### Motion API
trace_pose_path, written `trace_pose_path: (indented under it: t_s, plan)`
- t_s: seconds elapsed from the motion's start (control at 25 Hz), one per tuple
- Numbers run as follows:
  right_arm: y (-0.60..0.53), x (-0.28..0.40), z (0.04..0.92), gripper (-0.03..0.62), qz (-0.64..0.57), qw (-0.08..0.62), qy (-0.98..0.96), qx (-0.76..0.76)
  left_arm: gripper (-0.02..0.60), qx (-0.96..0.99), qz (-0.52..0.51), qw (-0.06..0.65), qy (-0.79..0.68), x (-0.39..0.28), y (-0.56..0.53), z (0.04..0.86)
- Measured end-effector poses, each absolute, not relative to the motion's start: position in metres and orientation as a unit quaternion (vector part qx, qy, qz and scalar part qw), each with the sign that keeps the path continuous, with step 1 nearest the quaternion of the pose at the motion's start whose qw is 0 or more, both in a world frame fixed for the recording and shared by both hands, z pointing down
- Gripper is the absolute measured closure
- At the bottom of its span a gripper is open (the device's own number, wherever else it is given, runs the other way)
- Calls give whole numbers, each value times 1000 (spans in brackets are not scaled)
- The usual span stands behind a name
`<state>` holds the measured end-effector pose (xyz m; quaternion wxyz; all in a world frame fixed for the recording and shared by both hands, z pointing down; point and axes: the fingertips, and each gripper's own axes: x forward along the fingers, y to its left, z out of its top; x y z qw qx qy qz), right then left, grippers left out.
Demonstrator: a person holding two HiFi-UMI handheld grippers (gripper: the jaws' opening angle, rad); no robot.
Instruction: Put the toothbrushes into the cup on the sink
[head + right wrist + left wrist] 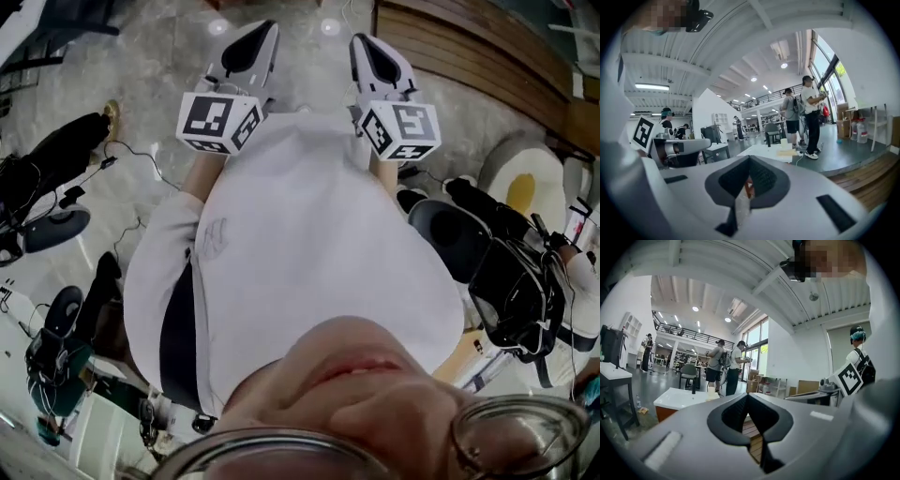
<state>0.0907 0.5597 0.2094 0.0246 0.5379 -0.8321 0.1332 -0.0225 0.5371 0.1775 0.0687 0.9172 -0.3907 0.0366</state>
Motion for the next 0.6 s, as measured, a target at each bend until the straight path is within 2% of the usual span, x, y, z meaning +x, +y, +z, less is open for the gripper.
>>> trace_pose_path:
  t_s: [0.16,0.32,0.6]
  plan:
    - [584,47,234,583,114,46,-835,536,580,911,24,56,-409,-70,567,207]
    - [607,31,233,583,97,36,-840,533,580,910,39,33,-412,-80,591,210]
    - [606,-15,246,582,75,50,-838,538,580,908,55,38,-414,-122,591,230]
